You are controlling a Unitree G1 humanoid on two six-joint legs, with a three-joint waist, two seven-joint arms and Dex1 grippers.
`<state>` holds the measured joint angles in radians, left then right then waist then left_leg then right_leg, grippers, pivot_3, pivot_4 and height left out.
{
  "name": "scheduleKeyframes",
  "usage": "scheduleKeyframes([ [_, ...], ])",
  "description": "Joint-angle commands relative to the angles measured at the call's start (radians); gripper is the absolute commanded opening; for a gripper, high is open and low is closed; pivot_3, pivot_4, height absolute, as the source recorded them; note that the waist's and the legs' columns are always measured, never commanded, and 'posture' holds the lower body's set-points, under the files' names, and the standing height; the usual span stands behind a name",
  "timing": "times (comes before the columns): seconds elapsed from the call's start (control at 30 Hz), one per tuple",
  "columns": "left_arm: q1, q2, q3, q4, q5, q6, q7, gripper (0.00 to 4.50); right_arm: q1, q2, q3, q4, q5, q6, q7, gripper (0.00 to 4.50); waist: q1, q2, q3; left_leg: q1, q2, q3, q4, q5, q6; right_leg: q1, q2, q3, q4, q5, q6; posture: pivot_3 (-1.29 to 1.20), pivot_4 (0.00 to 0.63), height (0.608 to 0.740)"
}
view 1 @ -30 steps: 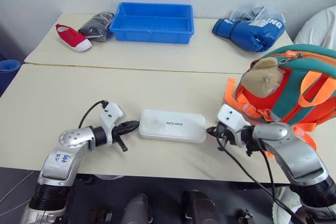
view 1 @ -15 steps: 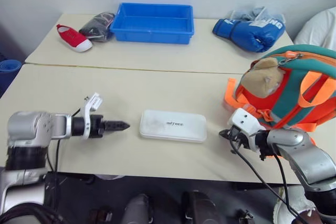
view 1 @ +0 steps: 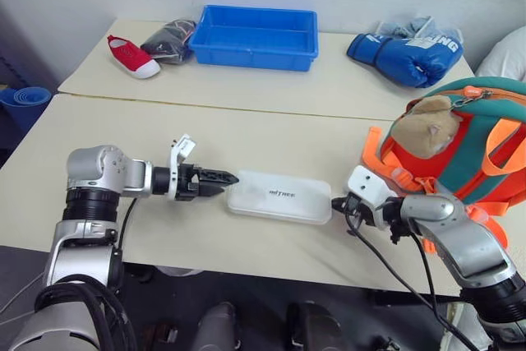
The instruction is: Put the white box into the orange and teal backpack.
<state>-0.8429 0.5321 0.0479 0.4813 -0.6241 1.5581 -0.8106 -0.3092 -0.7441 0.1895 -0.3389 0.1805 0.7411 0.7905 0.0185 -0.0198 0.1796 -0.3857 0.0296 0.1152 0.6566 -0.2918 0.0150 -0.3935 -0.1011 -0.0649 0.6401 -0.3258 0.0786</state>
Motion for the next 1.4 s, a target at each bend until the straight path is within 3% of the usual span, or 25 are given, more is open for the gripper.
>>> scheduleKeyframes([
  [0.03,0.029,-0.053,-0.091,0.035,0.023,0.011,0.013,4.48,-0.022,0.018,0.001,0.012,-0.003,-0.031,-0.002,0.00,0.003,0.000,0.000,0.000,0.000,0.000,0.001,0.000,0.000,0.000,0.000,0.000,0.000,0.000,0.000,0.00,0.150,0.740],
  [0.23,0.005,-0.109,-0.049,0.090,0.015,-0.005,0.018,4.48,-0.031,0.030,0.006,0.049,-0.018,-0.070,0.002,0.00,0.007,0.000,-0.001,0.000,0.000,0.000,0.002,-0.001,0.001,0.002,-0.001,0.000,0.000,0.000,0.000,0.00,0.150,0.740],
  [0.33,0.016,-0.110,-0.036,0.034,-0.010,0.016,0.010,3.91,-0.017,0.028,-0.005,0.046,-0.019,-0.077,0.000,0.00,0.004,0.000,-0.001,-0.001,0.000,0.000,0.002,-0.001,0.002,0.001,-0.001,0.000,-0.001,0.000,0.001,0.00,0.150,0.740],
  [0.47,0.051,-0.102,-0.023,-0.061,-0.061,0.051,-0.001,2.60,0.030,0.015,-0.042,0.019,-0.002,-0.075,-0.004,0.00,0.001,0.000,-0.001,-0.002,0.001,0.000,0.002,-0.002,0.001,0.000,0.001,0.000,-0.002,0.001,0.001,0.00,0.150,0.740],
  [0.63,0.098,-0.098,-0.012,-0.152,-0.120,0.056,0.011,1.41,0.121,-0.008,-0.108,-0.044,0.039,-0.098,0.017,0.00,0.003,0.000,-0.001,-0.004,0.001,-0.001,0.003,-0.002,0.001,0.000,0.001,-0.001,-0.002,0.001,0.001,0.00,0.150,0.740],
  [0.77,0.220,-0.150,0.093,-0.340,-0.151,-0.229,-0.047,1.30,0.266,-0.004,-0.193,-0.122,0.090,-0.112,0.019,0.00,0.001,0.000,-0.001,-0.003,0.001,-0.001,0.002,-0.002,0.000,0.000,0.000,0.000,-0.003,0.001,0.001,0.00,0.150,0.740],
  [0.93,0.339,-0.077,-0.001,-0.448,-0.083,-0.528,-0.227,1.30,0.496,0.091,-0.389,-0.231,0.173,-0.208,-0.033,0.00,0.002,-0.001,0.000,-0.003,0.003,-0.001,0.000,-0.002,-0.001,-0.001,0.002,0.000,-0.004,0.000,0.001,0.00,0.150,0.740],
  [1.03,0.385,-0.012,-0.057,-0.491,-0.017,-0.679,-0.308,1.30,0.675,0.165,-0.558,-0.317,0.257,-0.160,-0.068,0.37,0.002,0.000,0.000,-0.002,0.002,0.000,-0.002,-0.002,-0.001,0.000,0.002,0.000,-0.004,0.000,0.001,0.00,0.150,0.740],
  [1.07,0.403,0.008,-0.059,-0.510,0.000,-0.728,-0.329,1.30,0.740,0.195,-0.614,-0.338,0.247,-0.216,-0.074,0.81,0.001,0.000,0.000,-0.001,0.002,0.000,-0.001,-0.002,-0.001,0.000,0.001,0.001,-0.004,0.001,0.001,0.00,0.150,0.740],
  [1.13,0.433,0.042,-0.052,-0.535,0.002,-0.795,-0.380,1.30,0.827,0.281,-0.714,-0.374,0.265,-0.328,-0.090,1.13,0.004,0.001,-0.001,0.001,0.002,0.000,-0.008,-0.002,-0.002,0.000,0.001,0.001,-0.006,0.000,-0.001,0.00,0.150,0.740],
  [1.4,0.447,0.103,0.006,-0.543,-0.037,-0.945,-0.501,1.30,0.999,0.518,-0.952,-0.371,0.390,-0.564,-0.163,3.86,-0.016,0.002,0.000,0.001,0.003,0.000,-0.010,-0.006,-0.001,0.000,0.002,0.001,-0.008,0.000,0.000,0.00,0.150,0.740],
])
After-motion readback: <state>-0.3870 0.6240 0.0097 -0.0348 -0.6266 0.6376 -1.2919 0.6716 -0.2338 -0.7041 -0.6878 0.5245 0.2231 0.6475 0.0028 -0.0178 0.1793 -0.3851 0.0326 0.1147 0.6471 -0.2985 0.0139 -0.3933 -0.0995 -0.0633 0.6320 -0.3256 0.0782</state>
